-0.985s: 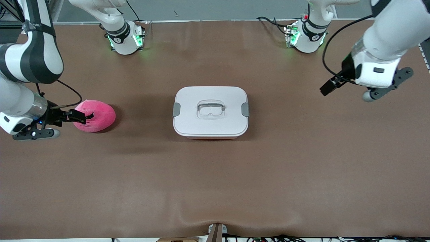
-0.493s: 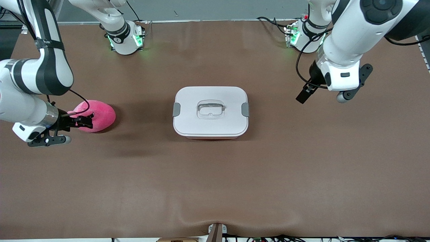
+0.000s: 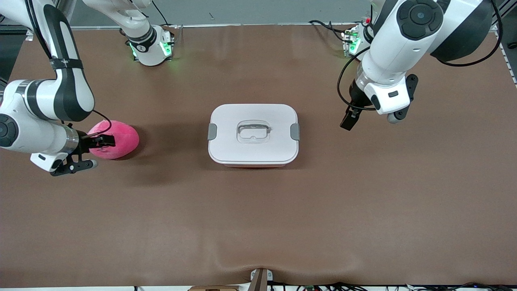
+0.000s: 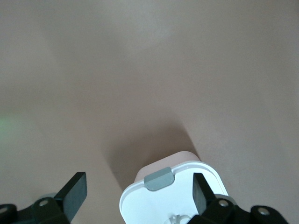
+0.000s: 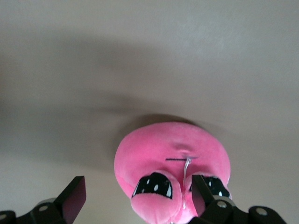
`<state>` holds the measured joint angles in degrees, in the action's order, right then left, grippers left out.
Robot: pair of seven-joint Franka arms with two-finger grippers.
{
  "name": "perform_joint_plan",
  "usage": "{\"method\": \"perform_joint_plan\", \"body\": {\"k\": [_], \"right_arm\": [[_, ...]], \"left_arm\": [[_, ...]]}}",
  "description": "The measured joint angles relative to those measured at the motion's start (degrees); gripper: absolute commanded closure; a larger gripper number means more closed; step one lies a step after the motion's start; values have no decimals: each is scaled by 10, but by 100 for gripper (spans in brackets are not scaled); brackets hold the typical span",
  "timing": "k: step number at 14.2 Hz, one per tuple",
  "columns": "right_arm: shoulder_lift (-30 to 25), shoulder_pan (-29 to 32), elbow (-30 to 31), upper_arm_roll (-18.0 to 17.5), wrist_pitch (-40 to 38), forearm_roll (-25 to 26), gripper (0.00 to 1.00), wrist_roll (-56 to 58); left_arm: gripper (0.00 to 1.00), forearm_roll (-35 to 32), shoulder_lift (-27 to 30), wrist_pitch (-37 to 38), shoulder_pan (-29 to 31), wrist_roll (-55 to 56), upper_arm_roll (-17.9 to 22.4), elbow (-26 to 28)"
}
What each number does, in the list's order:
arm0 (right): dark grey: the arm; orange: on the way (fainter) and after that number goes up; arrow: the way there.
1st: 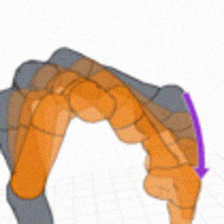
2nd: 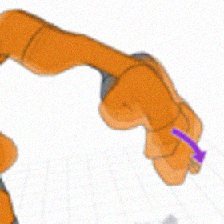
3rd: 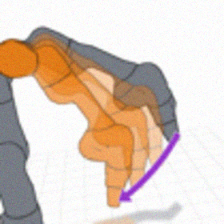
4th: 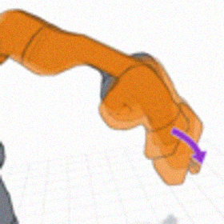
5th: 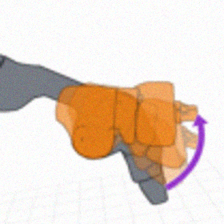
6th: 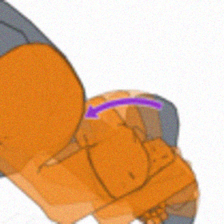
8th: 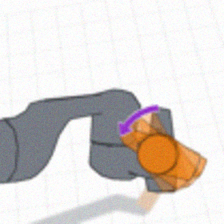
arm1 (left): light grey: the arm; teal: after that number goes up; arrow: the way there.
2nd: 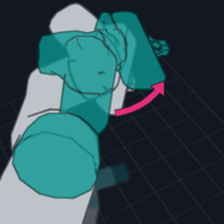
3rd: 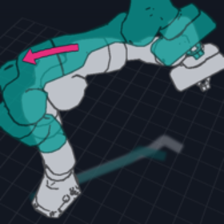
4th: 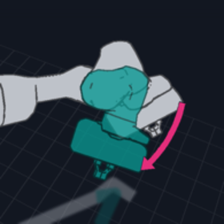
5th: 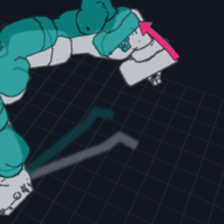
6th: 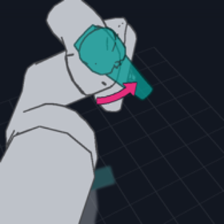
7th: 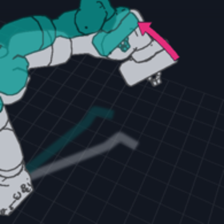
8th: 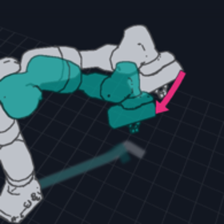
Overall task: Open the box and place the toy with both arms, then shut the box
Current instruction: 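Grasp the plush with the right gripper while the left gripper grips the lid handle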
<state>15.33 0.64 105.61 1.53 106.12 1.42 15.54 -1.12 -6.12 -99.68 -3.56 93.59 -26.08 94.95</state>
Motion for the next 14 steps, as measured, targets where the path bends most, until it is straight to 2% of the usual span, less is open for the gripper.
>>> {"method": "perform_joint_plan", "body": {"k": [5, 9, 11, 14], "right_arm": [[-2, 1, 28, 1, -14, 6, 0, 5], [-6, 2, 36, 3, -31, 8, 0, 5], [-11, 2, 36, 3, -41, 9, 14, 5], [-14, 1, 39, 2, -43, 34, 17, 5]], "left_arm": [[0, -11, -23, -5, -33, 50, -1, 0], [0, -42, -55, -26, -82, 175, -2, 1], [0, -44, -70, -53, -102, 249, -2, 1], [0, -60, -89, -103, -126, 348, -3, 1]]}}
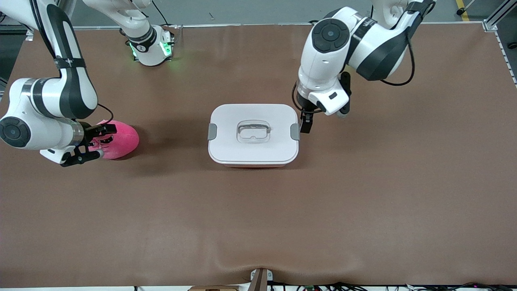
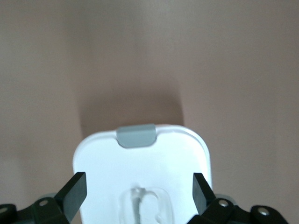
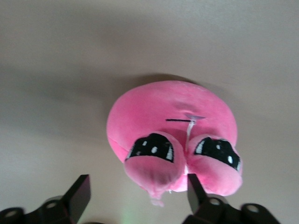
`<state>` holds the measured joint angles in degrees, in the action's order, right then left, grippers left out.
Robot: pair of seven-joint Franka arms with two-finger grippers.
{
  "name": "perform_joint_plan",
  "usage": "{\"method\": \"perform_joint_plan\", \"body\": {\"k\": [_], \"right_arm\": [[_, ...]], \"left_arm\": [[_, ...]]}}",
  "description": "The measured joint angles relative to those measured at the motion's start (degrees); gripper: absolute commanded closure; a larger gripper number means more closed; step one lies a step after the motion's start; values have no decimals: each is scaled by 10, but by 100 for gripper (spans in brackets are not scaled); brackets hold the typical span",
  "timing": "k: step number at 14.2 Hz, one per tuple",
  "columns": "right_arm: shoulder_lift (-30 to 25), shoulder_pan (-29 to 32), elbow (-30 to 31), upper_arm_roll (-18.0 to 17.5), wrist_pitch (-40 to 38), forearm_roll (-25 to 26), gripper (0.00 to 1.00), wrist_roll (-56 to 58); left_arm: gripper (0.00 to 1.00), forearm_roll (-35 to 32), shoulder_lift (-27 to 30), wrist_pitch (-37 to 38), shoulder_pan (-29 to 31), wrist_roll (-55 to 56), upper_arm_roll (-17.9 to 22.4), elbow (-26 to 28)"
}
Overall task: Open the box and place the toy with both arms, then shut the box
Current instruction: 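Grasp the plush with the right gripper while the left gripper grips the lid handle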
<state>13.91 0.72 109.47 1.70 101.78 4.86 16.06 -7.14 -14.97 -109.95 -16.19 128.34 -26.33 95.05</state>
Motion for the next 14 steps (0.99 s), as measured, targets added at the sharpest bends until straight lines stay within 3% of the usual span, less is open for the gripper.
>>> {"method": "perform_joint_plan", "body": {"k": [5, 11, 13, 14], "right_arm": [[0, 0, 7, 0, 1, 9, 32, 0], [0, 6, 8, 3, 14, 9, 37, -1], [0, 8, 10, 3, 22, 9, 39, -1], [0, 8, 10, 3, 25, 9, 46, -1]], "left_arm": [[0, -33, -33, -21, -49, 84, 0, 0], [0, -153, -91, -40, -97, 239, 0, -19], [2, -165, -117, -53, -110, 263, 0, -33], [4, -166, -128, -55, -115, 269, 0, -44]]}}
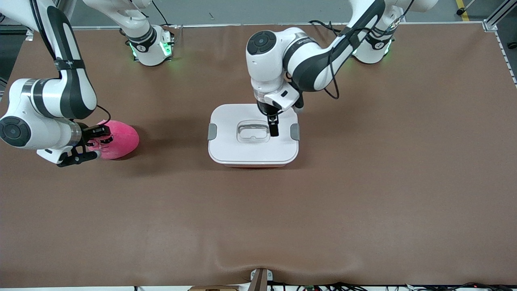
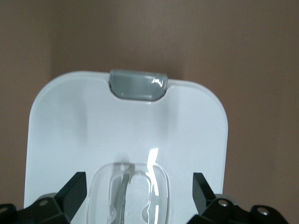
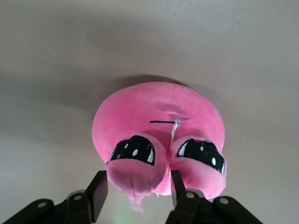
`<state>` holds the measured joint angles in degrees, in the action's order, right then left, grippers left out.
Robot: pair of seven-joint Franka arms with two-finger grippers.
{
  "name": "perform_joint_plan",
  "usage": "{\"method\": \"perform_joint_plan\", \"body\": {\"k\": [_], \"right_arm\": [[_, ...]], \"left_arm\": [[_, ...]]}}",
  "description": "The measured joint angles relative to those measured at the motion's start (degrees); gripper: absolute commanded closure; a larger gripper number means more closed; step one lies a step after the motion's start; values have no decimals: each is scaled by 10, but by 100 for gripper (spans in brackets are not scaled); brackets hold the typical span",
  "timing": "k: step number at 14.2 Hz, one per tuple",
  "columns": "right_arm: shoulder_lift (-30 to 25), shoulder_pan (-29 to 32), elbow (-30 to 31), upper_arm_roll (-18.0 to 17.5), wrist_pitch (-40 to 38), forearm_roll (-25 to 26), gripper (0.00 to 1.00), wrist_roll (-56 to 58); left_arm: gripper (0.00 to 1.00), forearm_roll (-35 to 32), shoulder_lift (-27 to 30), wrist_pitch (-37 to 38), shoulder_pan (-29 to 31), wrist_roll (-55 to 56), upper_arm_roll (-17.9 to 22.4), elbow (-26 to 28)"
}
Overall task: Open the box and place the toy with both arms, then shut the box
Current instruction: 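Grasp the plush with the right gripper while the left gripper grips the lid handle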
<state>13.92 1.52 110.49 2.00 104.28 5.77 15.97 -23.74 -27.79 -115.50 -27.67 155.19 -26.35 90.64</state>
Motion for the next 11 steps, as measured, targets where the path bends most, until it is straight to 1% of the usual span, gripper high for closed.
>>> {"method": "perform_joint_plan", "body": {"k": [2, 4, 5, 8, 10, 11], "right_arm": [[0, 0, 2, 0, 1, 0, 73, 0], [0, 0, 6, -1, 1, 0, 98, 0], [0, 0, 6, -1, -1, 0, 100, 0], [0, -1, 1, -4, -12, 0, 100, 0], [-1, -8, -29, -7, -58, 0, 100, 0], [-2, -18, -49, -7, -80, 0, 100, 0]], "left_arm": [[5, 0, -15, -5, -8, 0, 0, -18], [6, 0, -21, -13, -17, 0, 0, -25], [6, 0, -21, -13, -20, 0, 0, -26], [7, 0, -23, -15, -27, 0, 0, -26], [10, 0, -25, -26, -31, 0, 0, -26], [13, 0, -28, -35, -32, 0, 0, -26]]}}
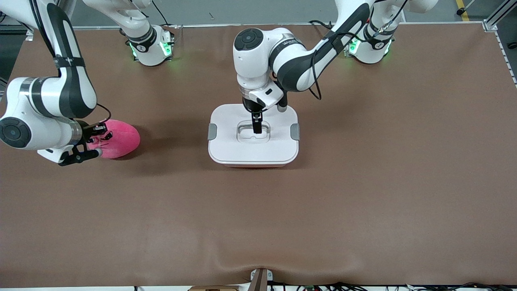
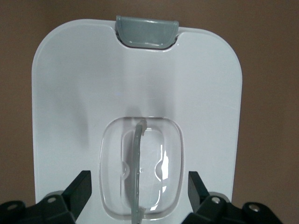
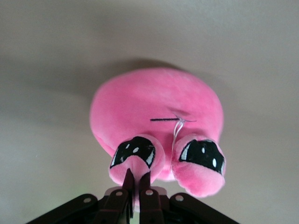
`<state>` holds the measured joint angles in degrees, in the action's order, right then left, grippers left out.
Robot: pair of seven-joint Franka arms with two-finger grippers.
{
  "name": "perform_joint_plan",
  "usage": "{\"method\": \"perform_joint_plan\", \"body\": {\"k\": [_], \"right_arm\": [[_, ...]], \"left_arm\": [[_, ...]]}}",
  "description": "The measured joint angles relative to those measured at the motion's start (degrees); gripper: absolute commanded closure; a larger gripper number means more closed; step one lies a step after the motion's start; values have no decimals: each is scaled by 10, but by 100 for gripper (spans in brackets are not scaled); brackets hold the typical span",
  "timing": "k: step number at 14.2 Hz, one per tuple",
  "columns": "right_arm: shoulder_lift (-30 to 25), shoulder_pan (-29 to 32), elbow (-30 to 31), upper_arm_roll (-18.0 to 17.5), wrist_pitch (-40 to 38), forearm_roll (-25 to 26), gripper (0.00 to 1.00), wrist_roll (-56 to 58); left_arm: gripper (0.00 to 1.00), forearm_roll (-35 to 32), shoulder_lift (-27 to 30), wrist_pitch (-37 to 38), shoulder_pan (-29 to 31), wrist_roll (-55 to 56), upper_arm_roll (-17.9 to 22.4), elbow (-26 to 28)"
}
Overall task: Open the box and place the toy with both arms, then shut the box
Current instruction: 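Grasp the plush with the right gripper while the left gripper grips the lid handle, then lift the plush with the right gripper while the left gripper lifts the lid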
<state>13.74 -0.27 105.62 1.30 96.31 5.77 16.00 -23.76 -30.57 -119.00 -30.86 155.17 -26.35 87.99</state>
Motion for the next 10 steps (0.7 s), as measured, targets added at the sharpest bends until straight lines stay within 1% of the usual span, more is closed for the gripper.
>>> {"method": "perform_joint_plan", "body": {"k": [3, 6, 8, 10], "right_arm": [[-3, -22, -31, -2, -23, 0, 100, 0], [-4, -26, -63, -2, -52, 0, 100, 0], [-4, -34, -94, -4, -79, 0, 100, 1], [-4, -46, -117, -6, -94, 0, 100, 9]], "left_arm": [[13, 0, -12, -21, -4, -1, 0, 0], [14, 0, -22, -26, -11, 0, 0, 0], [20, 0, -23, -26, -13, 0, 0, 0], [28, 0, -26, -26, -15, 0, 0, 0]]}}
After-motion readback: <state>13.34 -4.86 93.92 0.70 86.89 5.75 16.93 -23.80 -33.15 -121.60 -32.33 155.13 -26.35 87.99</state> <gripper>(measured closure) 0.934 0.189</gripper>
